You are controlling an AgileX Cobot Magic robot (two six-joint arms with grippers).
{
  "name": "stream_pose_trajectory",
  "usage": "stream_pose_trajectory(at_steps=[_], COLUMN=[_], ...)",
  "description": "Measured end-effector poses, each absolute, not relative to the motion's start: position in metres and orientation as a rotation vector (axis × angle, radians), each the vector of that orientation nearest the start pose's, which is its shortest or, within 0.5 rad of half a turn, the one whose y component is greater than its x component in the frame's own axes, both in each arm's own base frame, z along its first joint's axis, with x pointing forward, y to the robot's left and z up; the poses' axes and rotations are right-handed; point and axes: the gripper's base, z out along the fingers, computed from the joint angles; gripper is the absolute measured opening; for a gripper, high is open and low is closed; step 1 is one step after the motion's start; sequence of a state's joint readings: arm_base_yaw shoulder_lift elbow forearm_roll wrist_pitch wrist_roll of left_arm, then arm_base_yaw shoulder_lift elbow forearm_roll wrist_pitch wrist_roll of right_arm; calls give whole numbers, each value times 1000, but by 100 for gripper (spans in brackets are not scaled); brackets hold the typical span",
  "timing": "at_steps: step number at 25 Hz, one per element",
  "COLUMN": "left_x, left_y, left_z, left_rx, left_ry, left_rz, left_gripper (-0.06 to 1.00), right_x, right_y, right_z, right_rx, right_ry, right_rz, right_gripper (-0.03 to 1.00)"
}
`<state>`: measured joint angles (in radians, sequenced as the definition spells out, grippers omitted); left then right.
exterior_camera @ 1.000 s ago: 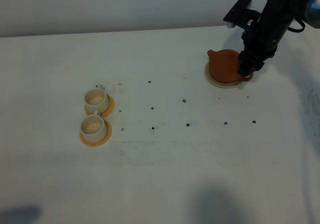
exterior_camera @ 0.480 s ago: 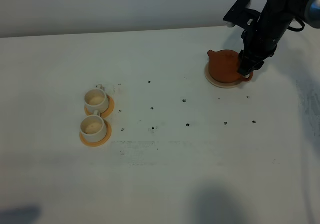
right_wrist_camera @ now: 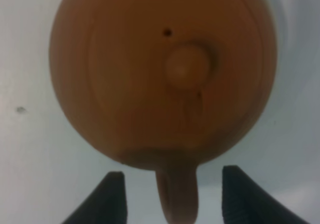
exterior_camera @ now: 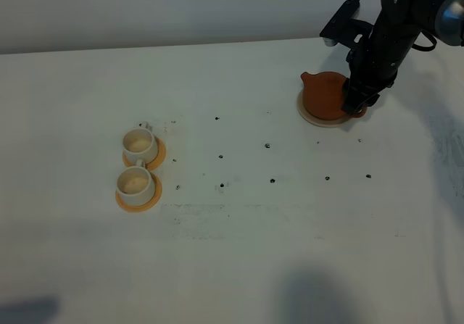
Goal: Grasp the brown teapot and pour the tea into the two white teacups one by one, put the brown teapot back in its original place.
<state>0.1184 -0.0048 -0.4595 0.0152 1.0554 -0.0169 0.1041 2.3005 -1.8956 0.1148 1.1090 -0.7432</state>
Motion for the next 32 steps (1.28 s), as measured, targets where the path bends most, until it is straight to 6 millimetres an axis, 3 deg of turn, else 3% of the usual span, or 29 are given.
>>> stream_pose_trajectory(at_steps=[9,19,27,32], left_x=[-1,-1,-1,-1], left_y=[1,1,1,1], left_z=[266,266,266,266], left_rx=[-141,-141,-141,-141], left_ry=[2071,2071,2071,2071], left_rz=[80,80,80,80], left_gripper=[27,27,27,27], right_x=[472,473,473,475], right_y=[59,60,60,62], right_z=[161,154,155,166], right_rx=[-1182,-1219,-1221,-1203], right_ry=[2718,2715,2717,2711], right_rz=[77,78,83,106], right_gripper=[38,9,9,9])
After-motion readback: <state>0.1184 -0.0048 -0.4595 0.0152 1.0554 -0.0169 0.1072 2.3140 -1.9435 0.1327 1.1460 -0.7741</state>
